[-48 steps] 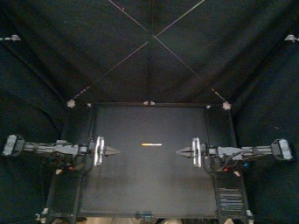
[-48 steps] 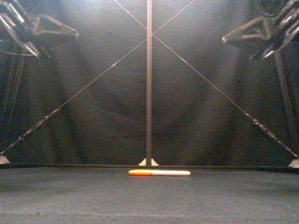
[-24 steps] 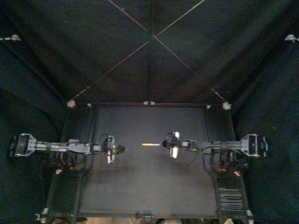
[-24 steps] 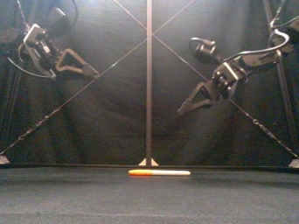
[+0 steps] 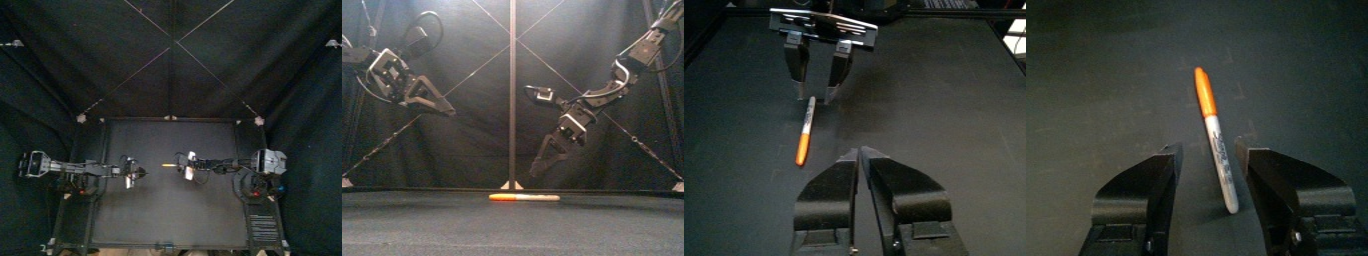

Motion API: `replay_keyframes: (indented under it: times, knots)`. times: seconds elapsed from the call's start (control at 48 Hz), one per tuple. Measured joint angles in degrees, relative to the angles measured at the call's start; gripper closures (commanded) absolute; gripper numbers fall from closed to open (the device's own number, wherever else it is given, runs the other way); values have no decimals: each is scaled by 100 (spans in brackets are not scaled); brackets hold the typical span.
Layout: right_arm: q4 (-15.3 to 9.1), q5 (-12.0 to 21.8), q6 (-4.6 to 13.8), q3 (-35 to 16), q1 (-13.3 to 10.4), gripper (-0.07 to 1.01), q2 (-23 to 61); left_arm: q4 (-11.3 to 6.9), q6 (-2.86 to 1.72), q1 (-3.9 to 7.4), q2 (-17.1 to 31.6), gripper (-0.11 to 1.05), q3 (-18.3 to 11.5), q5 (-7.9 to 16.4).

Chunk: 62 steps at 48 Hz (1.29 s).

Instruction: Uncap the pen

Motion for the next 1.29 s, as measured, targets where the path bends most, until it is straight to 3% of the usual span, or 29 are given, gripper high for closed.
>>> replay_keyframes:
  times: [0.25, 0.583, 0.708, 0.938, 1.021, 1.292]
  knots:
    - [79, 281, -35, -18, -211, 12, 202, 9, 0, 0, 53, 9, -26, 0]
    - [114, 396, -9, -18, -264, 13, 431, 9, -9, -9, 53, 8, -35, 0]
    - [123, 519, 0, -26, -246, 21, 492, 9, 0, -9, 53, 8, -35, -9]
    - [105, 633, 0, -62, -114, 45, 519, 0, -9, 0, 53, 8, -97, 0]
    - [105, 650, 0, -70, -97, 46, 475, -9, -9, 9, 53, 8, -132, 0]
    - [-18, 703, -53, -325, 325, 46, -255, -123, -35, 18, 53, 8, -360, -9]
